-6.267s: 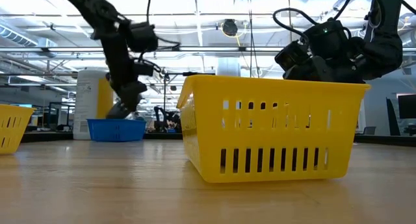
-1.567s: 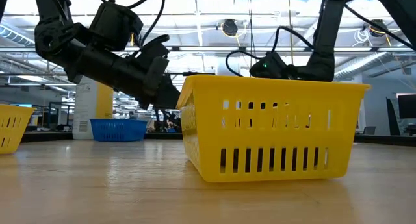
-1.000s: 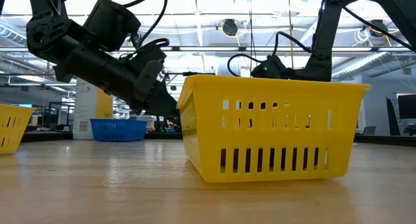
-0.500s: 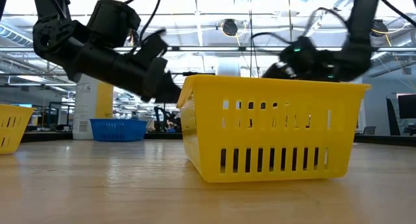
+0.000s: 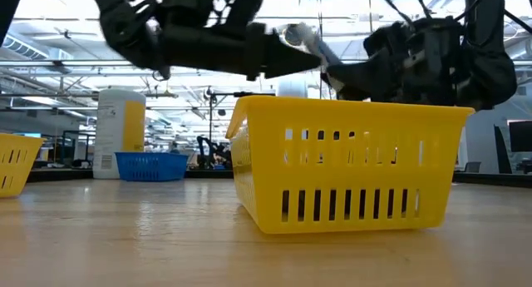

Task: Pick & Place Travel size toiletries
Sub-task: Put the white toothpaste into the left yellow bin

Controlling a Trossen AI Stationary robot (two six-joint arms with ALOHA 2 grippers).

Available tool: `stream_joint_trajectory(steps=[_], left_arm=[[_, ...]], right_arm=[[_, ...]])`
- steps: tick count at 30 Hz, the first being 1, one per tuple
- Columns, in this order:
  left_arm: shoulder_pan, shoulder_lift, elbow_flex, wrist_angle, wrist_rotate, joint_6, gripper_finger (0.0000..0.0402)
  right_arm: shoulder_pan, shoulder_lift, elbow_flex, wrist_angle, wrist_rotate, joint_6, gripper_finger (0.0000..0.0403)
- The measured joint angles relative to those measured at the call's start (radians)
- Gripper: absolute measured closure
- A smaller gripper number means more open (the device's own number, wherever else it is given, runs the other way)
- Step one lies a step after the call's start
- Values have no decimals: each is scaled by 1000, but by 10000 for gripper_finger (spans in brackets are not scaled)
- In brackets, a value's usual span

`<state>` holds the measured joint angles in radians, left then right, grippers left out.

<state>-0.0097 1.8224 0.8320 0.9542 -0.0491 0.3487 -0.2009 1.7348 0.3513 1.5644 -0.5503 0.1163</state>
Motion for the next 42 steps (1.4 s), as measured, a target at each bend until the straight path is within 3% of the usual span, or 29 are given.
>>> stream_joint_trajectory(steps=[3,7,15,24,28,34,42], left_arm=[[-6,18,56,-62,18,-12,81],[-21,18,79,-71,57,-11,86],[-37,17,79,-67,83,7,164],[-34,17,78,-62,57,-30,252],[-31,17,78,-80,42,-37,284],[-32,-7,78,-195,-53,-33,318],[-53,-150,78,-559,-254,-24,325]], right_arm=[[18,-8,4,1,1,3,338],[39,-24,6,3,2,-1,341],[39,-24,6,2,11,-4,344],[40,-24,5,-45,180,-26,339],[39,-24,5,-85,211,-49,305],[27,-24,5,-101,220,-68,212],[23,-24,5,-114,233,-101,140]])
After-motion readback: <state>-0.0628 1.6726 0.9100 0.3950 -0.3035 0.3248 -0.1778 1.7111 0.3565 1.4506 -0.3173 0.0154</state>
